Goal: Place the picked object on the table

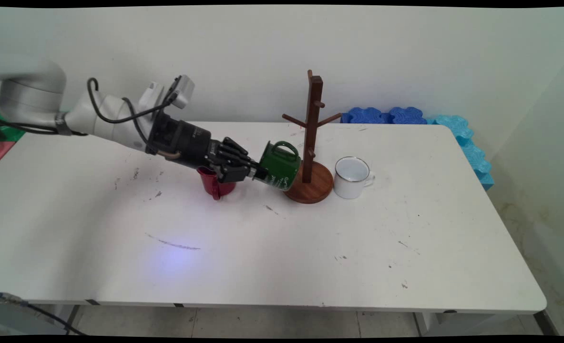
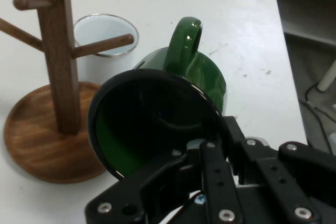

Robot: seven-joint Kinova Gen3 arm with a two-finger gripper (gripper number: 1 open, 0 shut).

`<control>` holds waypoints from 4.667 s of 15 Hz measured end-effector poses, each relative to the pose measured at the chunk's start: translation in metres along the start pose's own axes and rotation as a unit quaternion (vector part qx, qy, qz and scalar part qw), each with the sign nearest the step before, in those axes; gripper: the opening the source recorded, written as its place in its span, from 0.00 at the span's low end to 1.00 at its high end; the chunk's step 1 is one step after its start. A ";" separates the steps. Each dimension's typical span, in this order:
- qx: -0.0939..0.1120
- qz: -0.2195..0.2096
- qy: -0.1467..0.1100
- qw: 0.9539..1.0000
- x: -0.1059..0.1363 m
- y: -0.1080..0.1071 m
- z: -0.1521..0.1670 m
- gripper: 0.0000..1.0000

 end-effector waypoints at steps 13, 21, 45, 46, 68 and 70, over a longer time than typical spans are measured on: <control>0.038 0.086 -0.075 0.993 0.020 0.014 -0.065 0.00; 0.061 0.140 -0.133 0.979 0.034 0.009 -0.109 0.00; 0.118 0.232 -0.266 0.928 -0.027 0.044 -0.151 0.00; 0.119 0.232 -0.268 0.927 -0.029 0.045 -0.150 0.00; 0.142 0.231 -0.318 0.908 -0.073 0.044 -0.097 0.00; 0.142 0.231 -0.320 0.908 -0.076 0.044 -0.095 0.00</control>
